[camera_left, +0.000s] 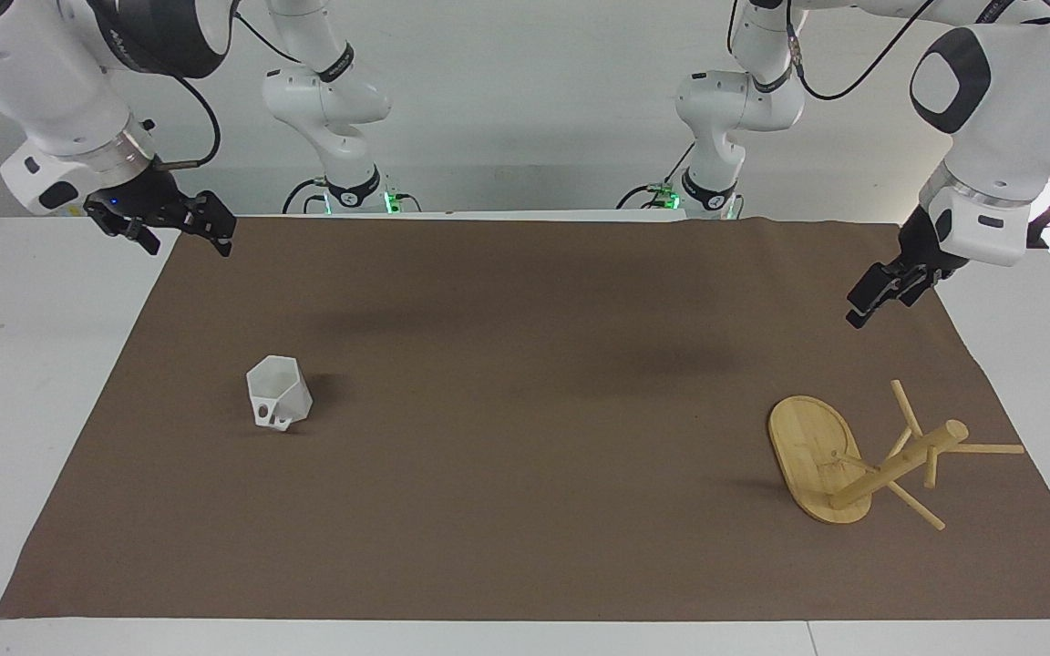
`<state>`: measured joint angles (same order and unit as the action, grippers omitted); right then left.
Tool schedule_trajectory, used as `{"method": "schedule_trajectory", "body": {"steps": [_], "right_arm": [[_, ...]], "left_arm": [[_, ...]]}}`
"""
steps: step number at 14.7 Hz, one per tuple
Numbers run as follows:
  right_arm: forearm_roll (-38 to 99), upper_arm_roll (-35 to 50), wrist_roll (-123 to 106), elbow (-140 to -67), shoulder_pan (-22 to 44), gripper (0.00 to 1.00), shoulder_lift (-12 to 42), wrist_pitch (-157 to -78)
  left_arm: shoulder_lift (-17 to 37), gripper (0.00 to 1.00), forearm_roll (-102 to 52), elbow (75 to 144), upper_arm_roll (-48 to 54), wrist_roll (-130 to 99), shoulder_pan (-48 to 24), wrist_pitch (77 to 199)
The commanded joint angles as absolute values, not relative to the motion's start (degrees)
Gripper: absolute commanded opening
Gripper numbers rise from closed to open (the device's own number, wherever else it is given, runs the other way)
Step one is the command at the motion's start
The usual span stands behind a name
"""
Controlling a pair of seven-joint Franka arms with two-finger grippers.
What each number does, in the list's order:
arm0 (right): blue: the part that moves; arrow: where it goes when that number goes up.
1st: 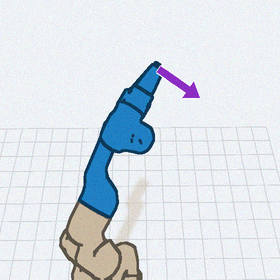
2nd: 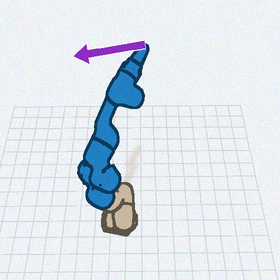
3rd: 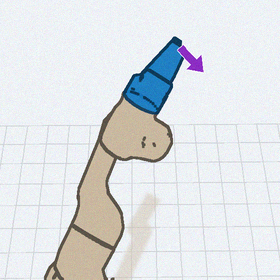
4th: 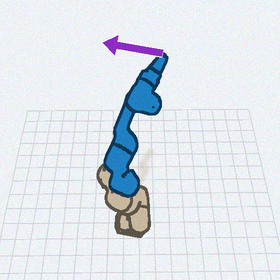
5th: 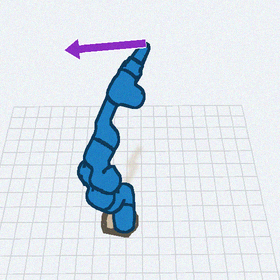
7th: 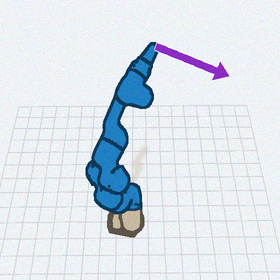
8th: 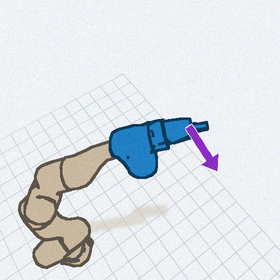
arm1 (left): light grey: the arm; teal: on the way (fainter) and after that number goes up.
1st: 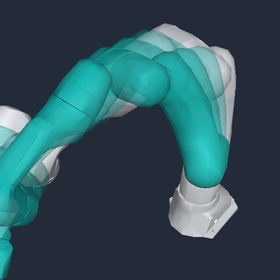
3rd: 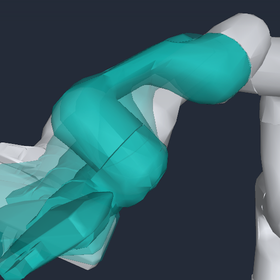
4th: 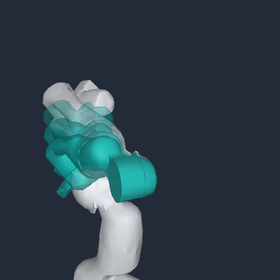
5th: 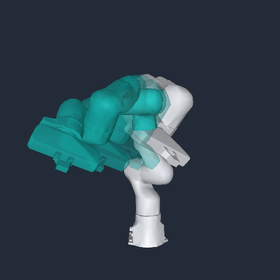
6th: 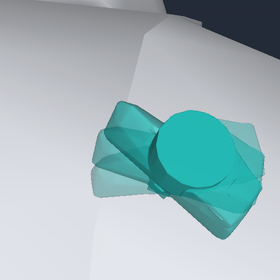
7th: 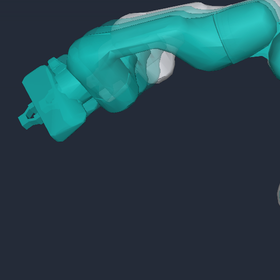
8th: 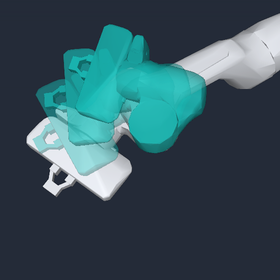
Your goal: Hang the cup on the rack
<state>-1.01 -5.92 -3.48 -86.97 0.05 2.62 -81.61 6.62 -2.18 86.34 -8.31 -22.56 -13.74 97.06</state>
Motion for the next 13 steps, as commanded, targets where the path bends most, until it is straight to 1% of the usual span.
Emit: {"method": "schedule_trajectory", "body": {"steps": [1,8,10,12,13], "right_arm": [[-1.8,-5.6,-4.7,-88.0,-0.4,1.00,1.8,-82.4],[-1.2,-5.6,-7.1,-88.2,-0.3,1.00,1.6,-81.6],[-1.0,-5.6,-18.2,-88.4,-1.0,1.00,1.8,-82.8],[-0.6,-5.6,-34.1,-89.5,-2.7,1.00,2.0,-86.0],[1.9,-5.7,-41.7,-89.6,-3.4,1.00,2.5,-87.6]], "left_arm": [[5.3,1.00,-2.5,87.6,-8.3,-22.4,-13.5,96.8],[5.3,1.00,-2.5,87.6,-8.3,-22.4,-13.5,96.8],[5.3,1.00,-2.5,87.6,-8.3,-22.4,-13.5,96.8],[5.3,1.00,-2.5,87.6,-8.3,-22.4,-13.5,96.8],[5.3,1.00,-2.5,87.6,-8.3,-22.4,-13.5,96.8]]}}
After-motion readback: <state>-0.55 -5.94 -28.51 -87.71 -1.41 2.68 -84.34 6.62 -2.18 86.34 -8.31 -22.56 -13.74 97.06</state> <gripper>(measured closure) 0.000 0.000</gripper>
